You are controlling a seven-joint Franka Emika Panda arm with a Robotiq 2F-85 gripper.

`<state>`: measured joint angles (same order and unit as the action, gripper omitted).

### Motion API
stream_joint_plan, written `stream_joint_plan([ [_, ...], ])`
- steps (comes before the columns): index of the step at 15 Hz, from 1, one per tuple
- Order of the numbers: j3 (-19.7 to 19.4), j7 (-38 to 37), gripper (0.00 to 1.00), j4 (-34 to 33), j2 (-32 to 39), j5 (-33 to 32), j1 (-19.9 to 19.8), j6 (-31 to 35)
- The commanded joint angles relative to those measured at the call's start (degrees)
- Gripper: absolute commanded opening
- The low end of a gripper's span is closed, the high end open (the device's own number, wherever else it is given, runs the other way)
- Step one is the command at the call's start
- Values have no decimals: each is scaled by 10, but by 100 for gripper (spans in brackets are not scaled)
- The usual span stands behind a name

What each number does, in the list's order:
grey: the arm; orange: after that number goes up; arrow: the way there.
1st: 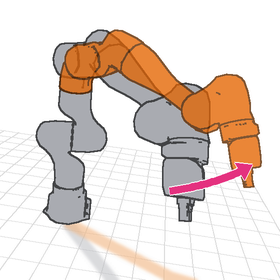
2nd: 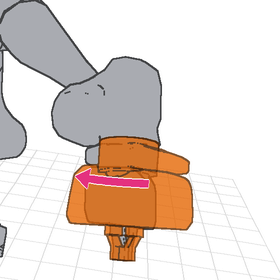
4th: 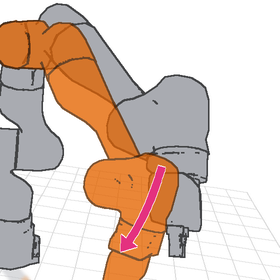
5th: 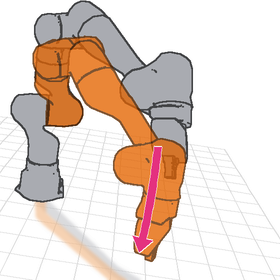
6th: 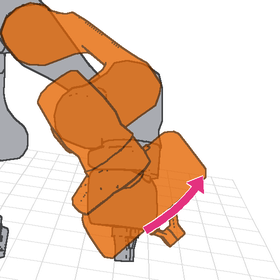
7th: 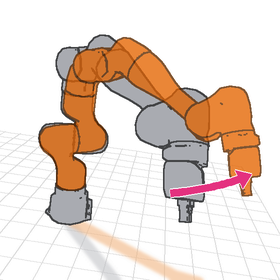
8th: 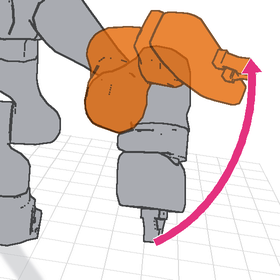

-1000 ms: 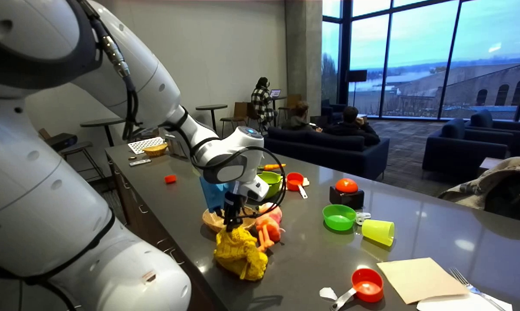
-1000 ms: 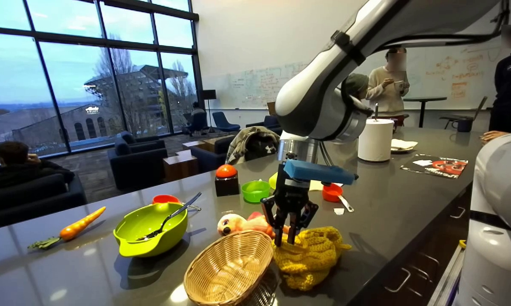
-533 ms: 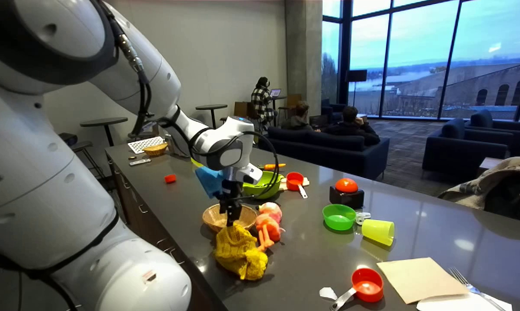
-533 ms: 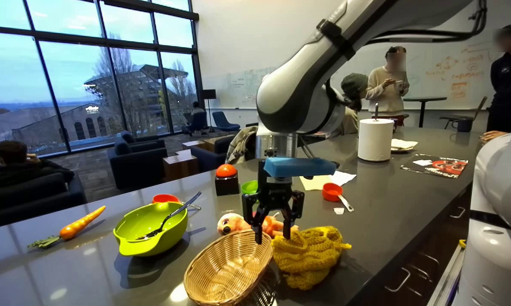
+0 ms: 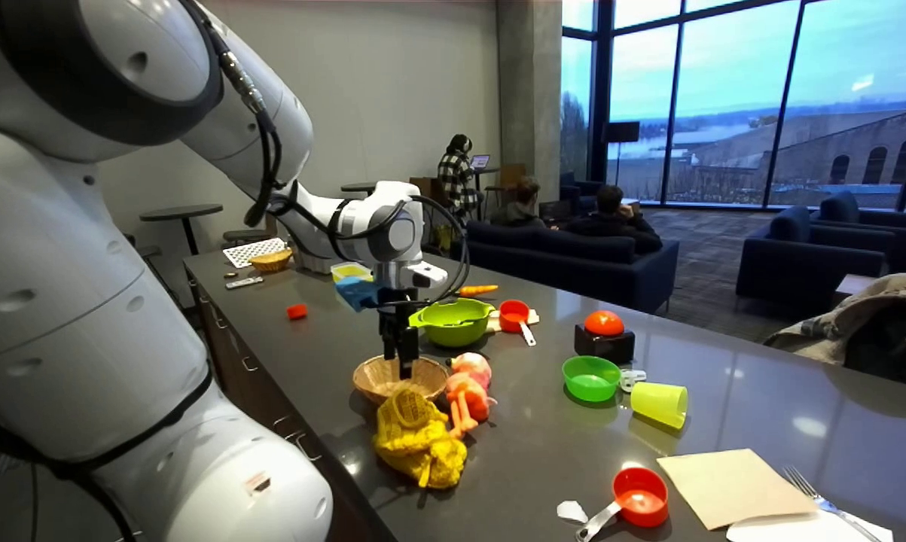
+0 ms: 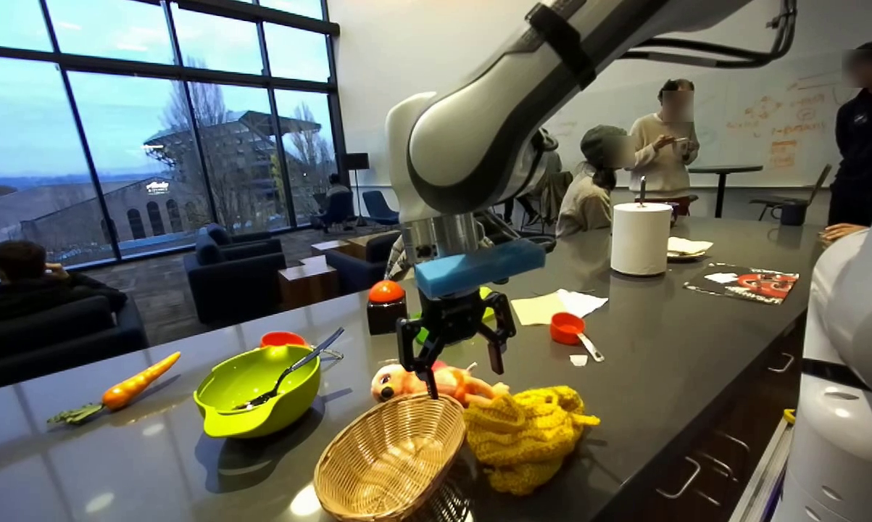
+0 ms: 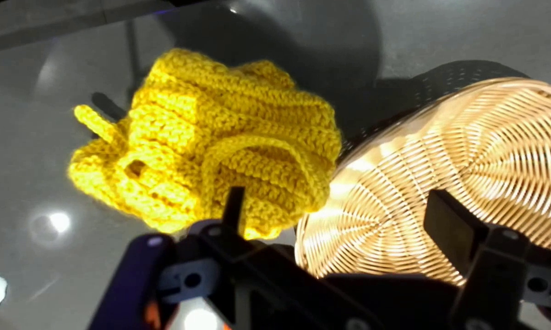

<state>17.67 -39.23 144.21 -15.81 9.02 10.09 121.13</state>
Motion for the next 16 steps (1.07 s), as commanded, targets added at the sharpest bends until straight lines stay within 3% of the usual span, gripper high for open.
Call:
stream_joint_plan([
  [1, -5, -26, 100, 5, 21, -3, -6, 38],
  [8, -26, -13, 100, 80, 62, 24, -5, 144],
  [16, -44, -12, 100, 127, 57, 18, -7, 156],
])
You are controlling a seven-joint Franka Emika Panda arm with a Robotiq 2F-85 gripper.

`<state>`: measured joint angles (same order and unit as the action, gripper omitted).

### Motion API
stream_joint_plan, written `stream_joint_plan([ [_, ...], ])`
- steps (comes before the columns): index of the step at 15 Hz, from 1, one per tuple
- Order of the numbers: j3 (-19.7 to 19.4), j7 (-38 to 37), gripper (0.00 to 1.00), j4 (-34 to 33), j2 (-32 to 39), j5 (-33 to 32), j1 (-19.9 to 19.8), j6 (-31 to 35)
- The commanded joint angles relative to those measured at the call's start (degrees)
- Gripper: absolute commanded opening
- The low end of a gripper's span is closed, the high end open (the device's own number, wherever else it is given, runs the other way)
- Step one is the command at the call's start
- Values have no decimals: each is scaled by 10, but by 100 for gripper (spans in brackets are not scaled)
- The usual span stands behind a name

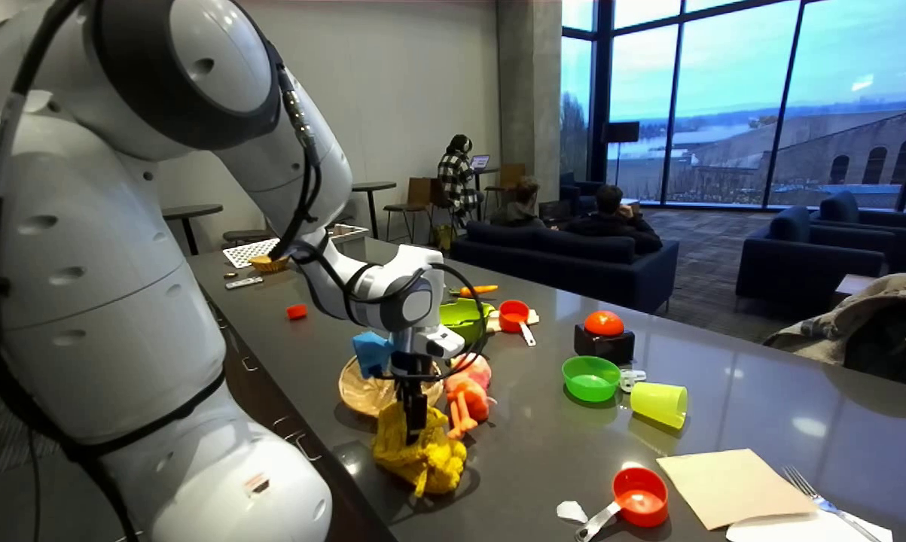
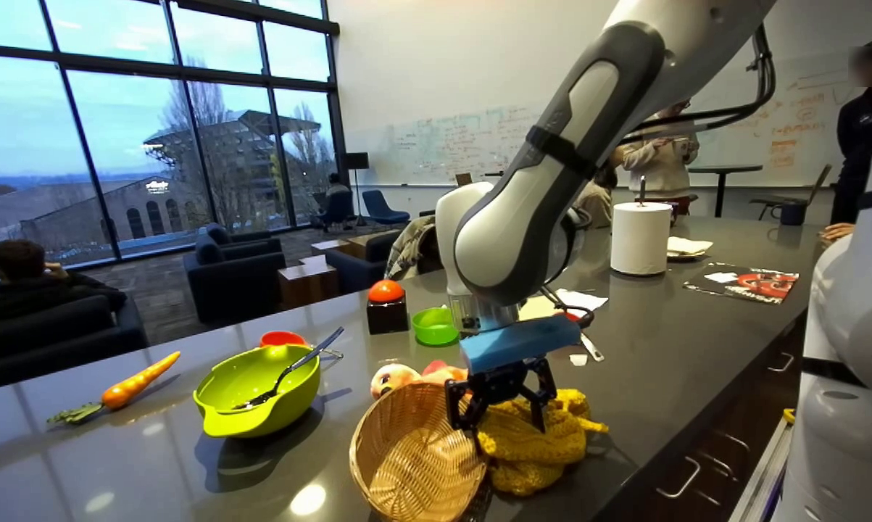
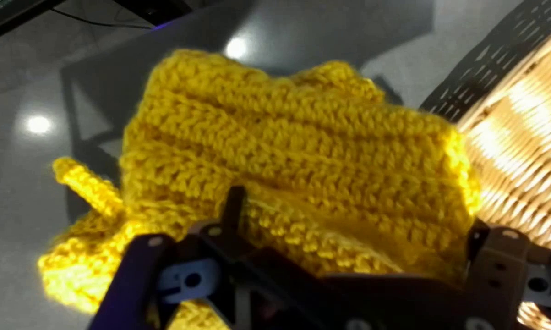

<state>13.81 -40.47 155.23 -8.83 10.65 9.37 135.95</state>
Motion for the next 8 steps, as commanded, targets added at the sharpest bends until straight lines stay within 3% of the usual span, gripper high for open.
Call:
stream_joint_plan([
  [1, -6, 1, 100, 17, -14, 1, 0, 8],
  [8, 7, -2, 100, -3, -63, -21, 10, -19],
])
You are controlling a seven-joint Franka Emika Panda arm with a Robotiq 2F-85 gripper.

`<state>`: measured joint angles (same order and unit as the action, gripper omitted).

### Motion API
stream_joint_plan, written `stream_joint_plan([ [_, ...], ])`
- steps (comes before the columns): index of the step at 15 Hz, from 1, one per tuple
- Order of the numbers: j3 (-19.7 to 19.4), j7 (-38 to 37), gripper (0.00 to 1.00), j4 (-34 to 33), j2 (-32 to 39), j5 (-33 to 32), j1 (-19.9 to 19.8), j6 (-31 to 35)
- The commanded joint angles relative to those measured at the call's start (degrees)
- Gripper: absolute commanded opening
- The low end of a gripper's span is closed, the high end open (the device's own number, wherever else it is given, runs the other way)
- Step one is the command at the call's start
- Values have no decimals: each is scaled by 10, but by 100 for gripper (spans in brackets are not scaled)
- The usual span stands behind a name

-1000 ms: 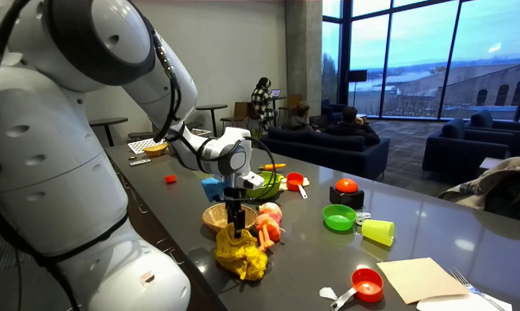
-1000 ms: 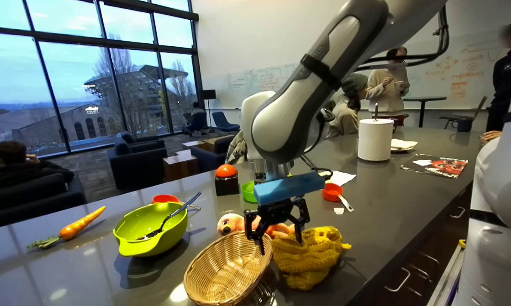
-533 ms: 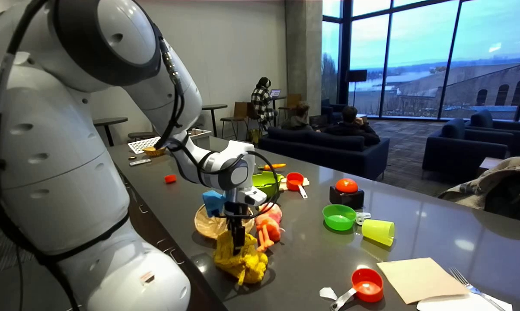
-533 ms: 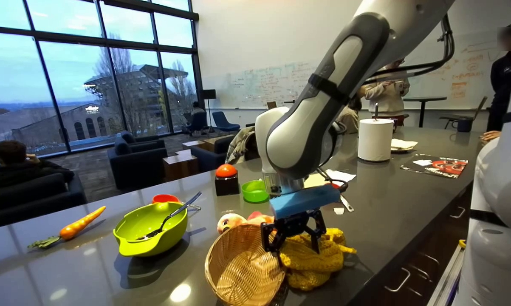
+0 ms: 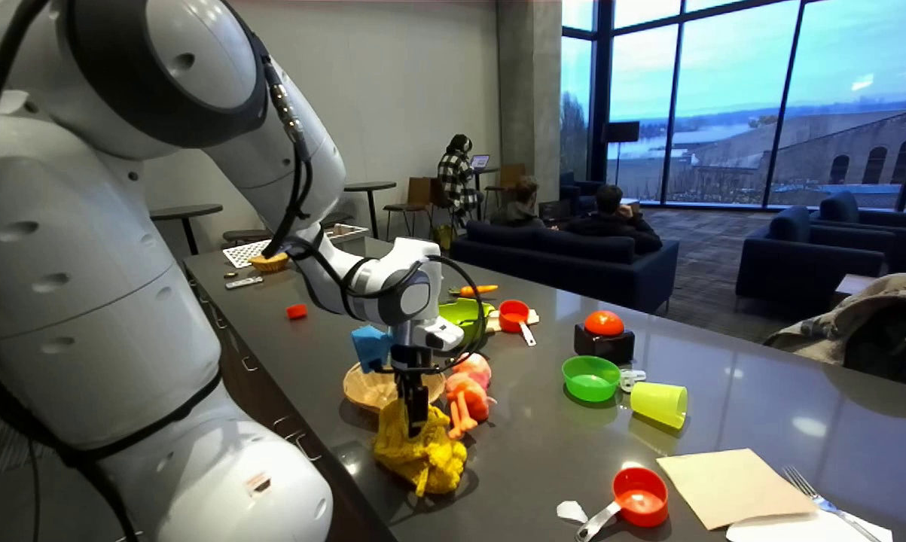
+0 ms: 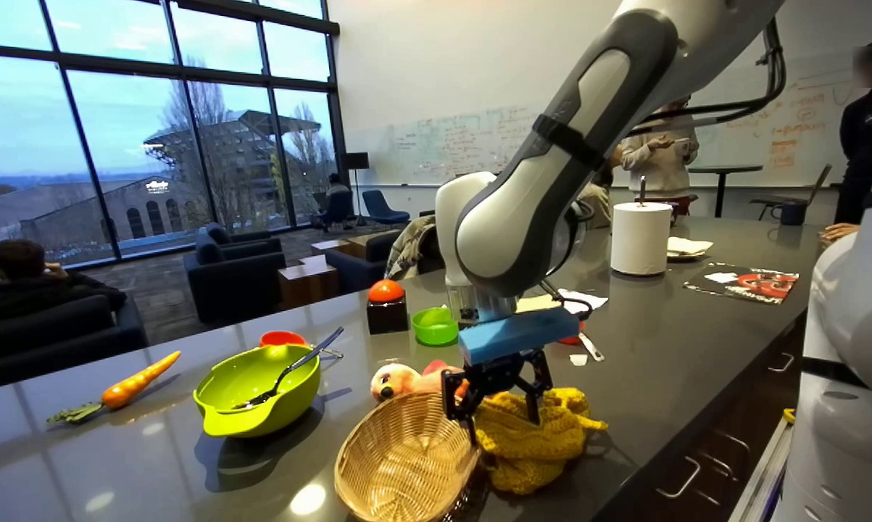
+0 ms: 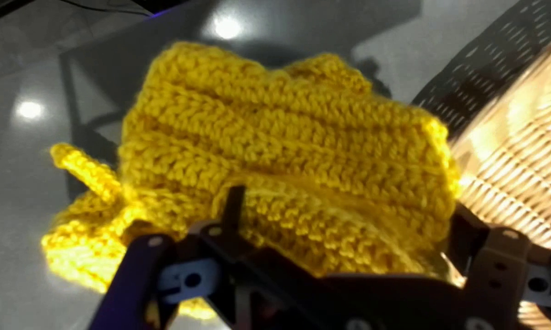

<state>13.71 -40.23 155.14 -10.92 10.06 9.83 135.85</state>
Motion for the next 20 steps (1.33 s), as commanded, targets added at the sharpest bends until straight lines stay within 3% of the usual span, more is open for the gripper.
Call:
stream_joint_plan([
  [1, 10, -4, 100, -11, -44, -19, 5, -23],
  [7, 17, -1, 100, -23, -66, -16, 3, -62],
  [17, 4, 2, 100, 58, -121, 39, 4, -41],
  [20, 5, 2, 100, 36, -99, 33, -2, -27],
])
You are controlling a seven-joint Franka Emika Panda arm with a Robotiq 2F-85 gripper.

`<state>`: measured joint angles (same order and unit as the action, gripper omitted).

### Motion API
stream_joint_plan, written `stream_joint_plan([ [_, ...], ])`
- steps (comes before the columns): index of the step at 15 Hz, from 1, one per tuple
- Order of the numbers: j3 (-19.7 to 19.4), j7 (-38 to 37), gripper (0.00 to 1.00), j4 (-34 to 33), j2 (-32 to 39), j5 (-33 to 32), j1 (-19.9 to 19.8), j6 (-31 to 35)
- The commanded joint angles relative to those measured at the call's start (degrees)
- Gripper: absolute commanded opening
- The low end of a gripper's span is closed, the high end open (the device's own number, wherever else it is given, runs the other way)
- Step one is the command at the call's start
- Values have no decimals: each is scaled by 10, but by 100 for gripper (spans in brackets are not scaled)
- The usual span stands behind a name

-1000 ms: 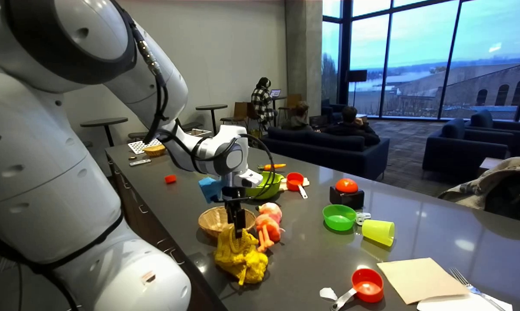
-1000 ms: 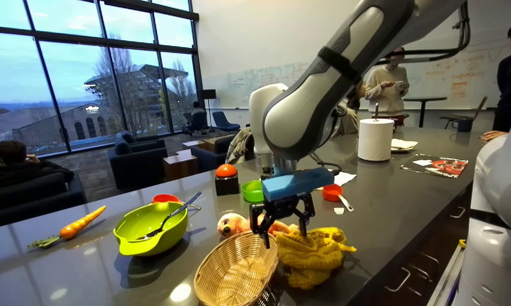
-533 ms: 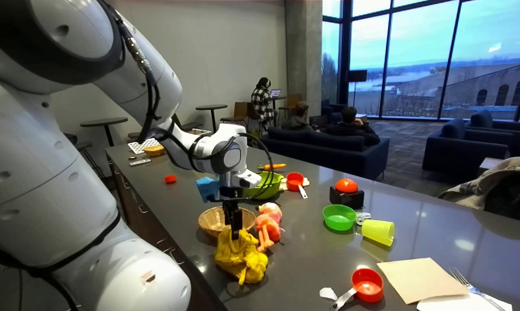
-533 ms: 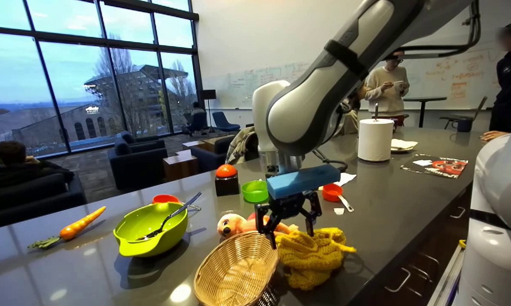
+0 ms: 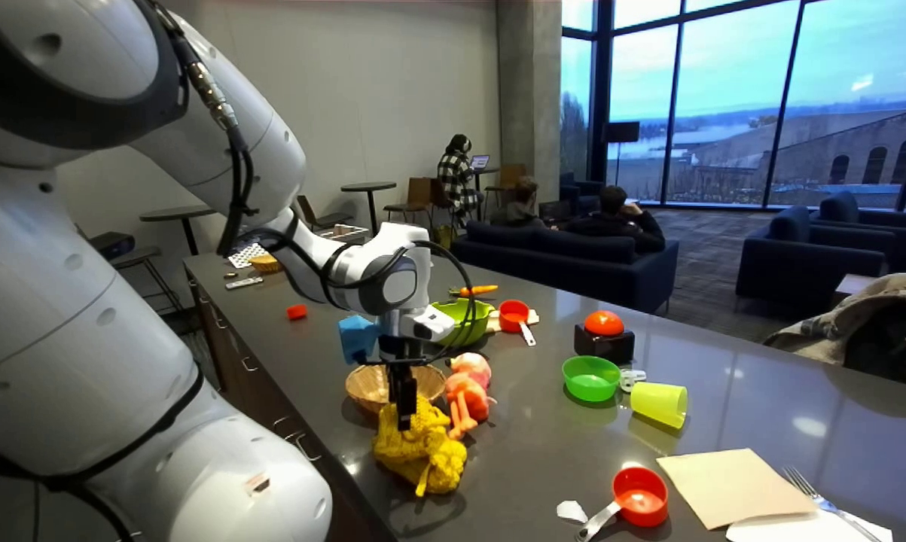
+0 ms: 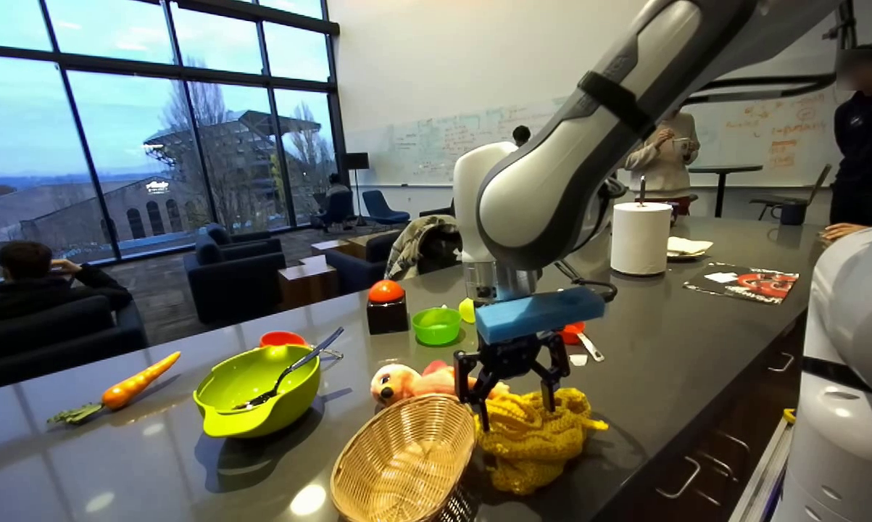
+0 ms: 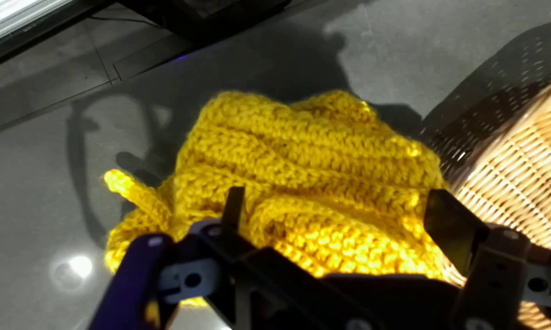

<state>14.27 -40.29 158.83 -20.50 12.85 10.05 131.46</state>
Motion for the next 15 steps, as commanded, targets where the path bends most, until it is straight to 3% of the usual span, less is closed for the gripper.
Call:
stream_joint_plan([
  [1, -1, 9, 100, 10, -6, 5, -3, 36],
  [7, -3, 22, 100, 0, 32, 5, -4, 103],
  [15, -13, 17, 100, 0, 60, 43, 0, 135],
])
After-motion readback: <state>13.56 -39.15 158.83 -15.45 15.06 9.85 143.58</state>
